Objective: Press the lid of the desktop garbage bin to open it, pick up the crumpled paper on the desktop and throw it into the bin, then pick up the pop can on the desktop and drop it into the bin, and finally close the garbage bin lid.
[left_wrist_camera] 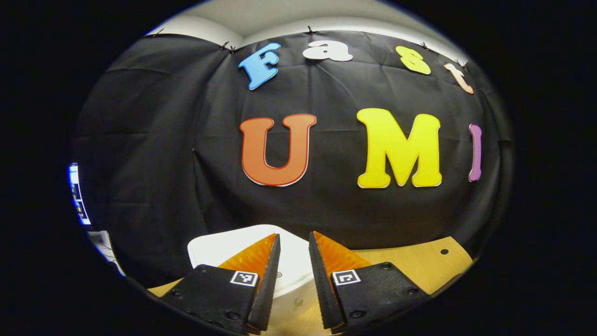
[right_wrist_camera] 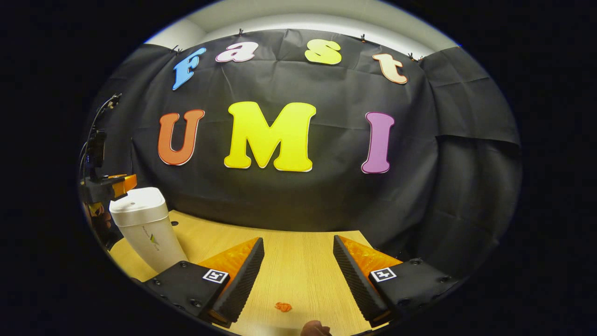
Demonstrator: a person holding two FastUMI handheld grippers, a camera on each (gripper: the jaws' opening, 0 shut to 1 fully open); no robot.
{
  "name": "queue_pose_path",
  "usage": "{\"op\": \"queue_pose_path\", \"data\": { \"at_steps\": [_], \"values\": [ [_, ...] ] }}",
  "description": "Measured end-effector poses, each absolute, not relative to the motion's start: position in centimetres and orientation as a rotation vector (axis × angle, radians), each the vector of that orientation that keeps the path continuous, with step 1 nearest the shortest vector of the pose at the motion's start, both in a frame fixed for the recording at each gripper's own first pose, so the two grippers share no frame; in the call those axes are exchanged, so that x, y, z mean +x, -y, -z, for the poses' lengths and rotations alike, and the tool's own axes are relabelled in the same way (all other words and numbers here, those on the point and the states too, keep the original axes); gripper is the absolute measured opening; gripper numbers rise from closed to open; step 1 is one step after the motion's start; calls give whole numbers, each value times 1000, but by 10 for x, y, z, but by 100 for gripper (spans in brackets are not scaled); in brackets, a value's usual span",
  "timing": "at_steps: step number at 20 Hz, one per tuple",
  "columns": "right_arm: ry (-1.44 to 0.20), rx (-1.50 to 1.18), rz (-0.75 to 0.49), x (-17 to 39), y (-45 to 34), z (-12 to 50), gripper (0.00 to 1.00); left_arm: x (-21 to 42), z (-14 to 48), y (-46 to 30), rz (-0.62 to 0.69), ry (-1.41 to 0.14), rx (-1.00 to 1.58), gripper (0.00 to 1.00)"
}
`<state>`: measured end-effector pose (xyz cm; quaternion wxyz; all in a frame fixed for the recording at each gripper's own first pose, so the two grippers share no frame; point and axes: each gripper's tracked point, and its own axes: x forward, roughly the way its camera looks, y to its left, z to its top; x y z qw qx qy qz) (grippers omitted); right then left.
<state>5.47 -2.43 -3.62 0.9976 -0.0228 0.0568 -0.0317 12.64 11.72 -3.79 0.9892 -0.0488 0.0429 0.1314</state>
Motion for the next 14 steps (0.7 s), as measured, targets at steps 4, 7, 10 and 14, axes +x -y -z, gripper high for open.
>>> {"op": "queue_pose_path", "data": {
  "at_steps": [4, 7, 10, 14],
  "values": [
    [-122, -73, 39, 61, 13, 40, 94, 130, 57, -130, -306, -166, -127, 24],
    [-121, -62, 36, 67, 13, 42, 94, 132, 71, -136, -337, -231, -112, 10],
    [-121, -52, 32, 70, 16, 43, 94, 133, 94, -129, -312, -340, -146, 3],
    [-112, -27, 26, 75, 25, 42, 94, 132, 97, -130, -335, -416, -110, 3]
  ]
}}
